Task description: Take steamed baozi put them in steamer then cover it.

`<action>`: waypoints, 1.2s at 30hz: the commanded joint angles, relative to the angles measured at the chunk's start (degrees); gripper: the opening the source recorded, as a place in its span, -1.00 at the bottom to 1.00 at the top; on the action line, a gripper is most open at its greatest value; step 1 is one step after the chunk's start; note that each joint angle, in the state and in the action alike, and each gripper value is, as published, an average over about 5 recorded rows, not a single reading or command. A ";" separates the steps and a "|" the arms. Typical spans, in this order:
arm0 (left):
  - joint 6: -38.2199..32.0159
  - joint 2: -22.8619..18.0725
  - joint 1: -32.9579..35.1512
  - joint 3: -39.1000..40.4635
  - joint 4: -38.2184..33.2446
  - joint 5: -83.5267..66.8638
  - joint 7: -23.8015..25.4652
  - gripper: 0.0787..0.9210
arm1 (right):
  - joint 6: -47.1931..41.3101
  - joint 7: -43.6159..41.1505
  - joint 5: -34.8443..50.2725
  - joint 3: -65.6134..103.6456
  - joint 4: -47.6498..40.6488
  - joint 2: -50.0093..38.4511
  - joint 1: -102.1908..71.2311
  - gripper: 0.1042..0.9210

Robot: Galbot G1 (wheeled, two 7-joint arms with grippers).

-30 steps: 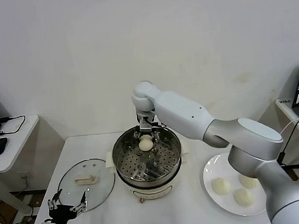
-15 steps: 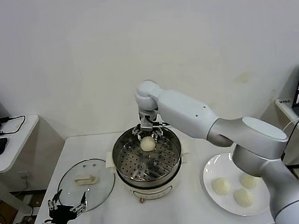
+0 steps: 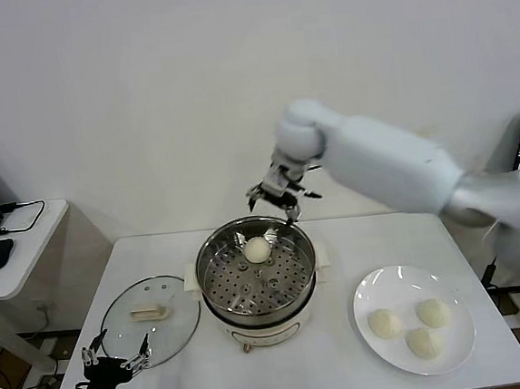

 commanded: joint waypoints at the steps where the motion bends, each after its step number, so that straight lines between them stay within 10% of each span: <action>1: -0.06 0.02 0.79 0.95 -0.27 0.22 -0.05 0.77 | -23.26 0.82 13.33 -2.75 11.74 -20.19 4.82 0.76; 18: 0.05 -0.09 1.67 1.68 -1.22 0.28 -0.04 0.77 | -25.81 2.08 0.93 5.73 22.87 -35.09 -21.38 0.76; 36: -0.04 -0.86 1.92 2.69 -0.17 1.84 -0.11 0.77 | -27.51 8.92 -2.62 7.86 21.08 -31.83 -34.89 0.76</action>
